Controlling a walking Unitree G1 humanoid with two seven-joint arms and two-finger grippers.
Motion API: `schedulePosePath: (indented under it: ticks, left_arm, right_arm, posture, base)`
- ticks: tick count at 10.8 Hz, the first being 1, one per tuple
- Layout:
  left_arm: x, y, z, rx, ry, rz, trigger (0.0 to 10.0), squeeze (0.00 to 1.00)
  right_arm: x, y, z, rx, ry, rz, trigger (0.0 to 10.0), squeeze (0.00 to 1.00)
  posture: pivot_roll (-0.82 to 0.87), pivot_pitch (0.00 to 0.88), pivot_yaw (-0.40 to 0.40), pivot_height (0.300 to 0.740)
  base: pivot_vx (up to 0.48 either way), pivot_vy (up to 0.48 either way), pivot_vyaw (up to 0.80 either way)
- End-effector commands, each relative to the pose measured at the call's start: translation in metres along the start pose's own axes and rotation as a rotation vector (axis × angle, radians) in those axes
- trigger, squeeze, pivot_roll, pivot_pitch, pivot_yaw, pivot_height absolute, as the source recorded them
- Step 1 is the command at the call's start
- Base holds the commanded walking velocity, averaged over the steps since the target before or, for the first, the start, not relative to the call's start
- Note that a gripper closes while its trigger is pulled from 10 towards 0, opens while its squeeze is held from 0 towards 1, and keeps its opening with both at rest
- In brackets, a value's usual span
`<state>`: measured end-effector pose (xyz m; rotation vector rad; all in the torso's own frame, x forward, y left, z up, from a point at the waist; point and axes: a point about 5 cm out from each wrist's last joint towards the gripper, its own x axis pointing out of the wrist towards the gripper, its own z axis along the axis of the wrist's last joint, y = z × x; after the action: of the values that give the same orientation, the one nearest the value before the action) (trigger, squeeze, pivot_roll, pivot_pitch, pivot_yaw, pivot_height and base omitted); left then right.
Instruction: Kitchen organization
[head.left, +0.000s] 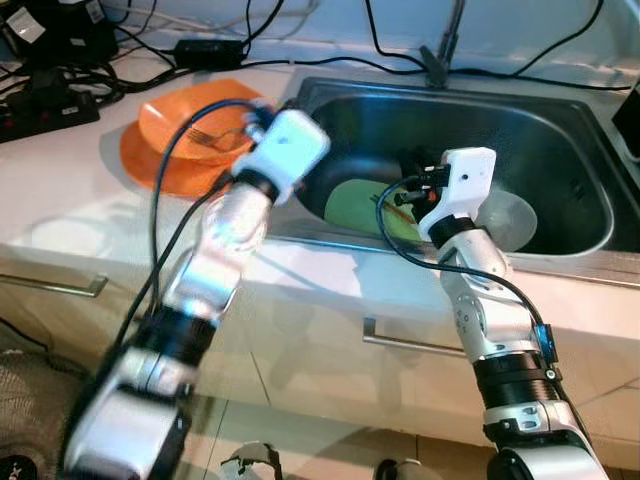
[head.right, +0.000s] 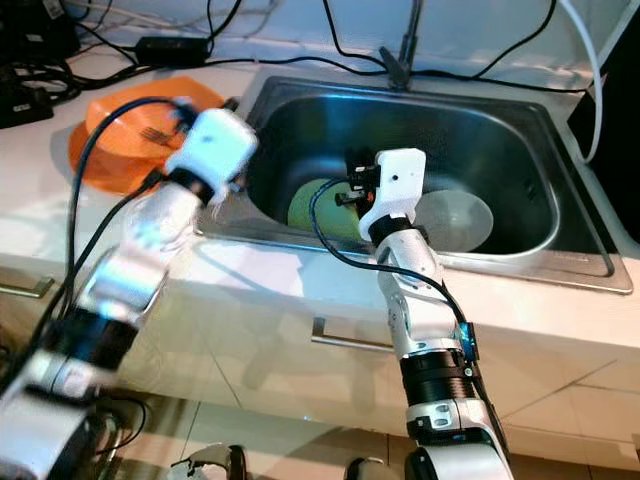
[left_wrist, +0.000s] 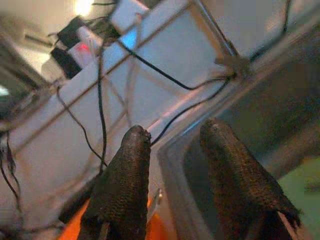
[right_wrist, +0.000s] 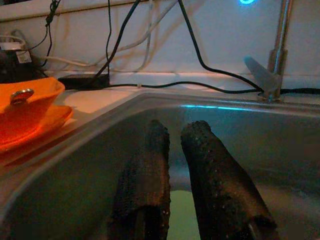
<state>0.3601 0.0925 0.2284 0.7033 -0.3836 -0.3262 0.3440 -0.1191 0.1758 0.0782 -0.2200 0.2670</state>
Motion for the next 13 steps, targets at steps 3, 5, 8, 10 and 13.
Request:
schedulePosePath:
  ticks: [3,5,8,10,13]
  left_arm:
    - [0.014,-0.009,-0.009,0.215,0.039,-0.038,10.0,0.0]
    - [0.021,-0.005,-0.013,0.275,0.068,-0.023,10.0,1.0]
    - [0.028,0.001,-0.02,0.384,0.1,-0.008,10.0,0.0]
    - [0.029,-0.001,-0.027,0.404,0.141,-0.007,10.0,0.0]
    - [0.03,-0.001,-0.031,0.413,0.157,0.002,10.0,0.0]
  right_arm:
    - [-0.001,0.001,-0.001,0.01,0.011,-0.009,10.0,0.0]
    - [-0.001,-0.002,0.0,0.014,0.01,-0.022,10.0,0.0]
    - [0.001,-0.001,0.0,0.017,0.011,-0.017,10.0,0.0]
    - [0.002,-0.002,0.002,0.012,0.007,-0.015,10.0,0.0]
    - [0.004,-0.003,0.002,0.007,0.003,-0.012,10.0,0.0]
  posture:
    - [0.08,0.071,0.006,0.74]
    - [0.08,0.075,0.003,0.74]
    - [0.08,0.074,0.0,0.74]
    - [0.08,0.059,0.001,0.74]
    - [0.09,0.059,0.001,0.74]
  base:
    - [0.0,0.0,0.0]
    - [0.0,0.0,0.0]
    - [0.0,0.0,0.0]
    - [0.0,0.0,0.0]
    - [0.0,0.0,0.0]
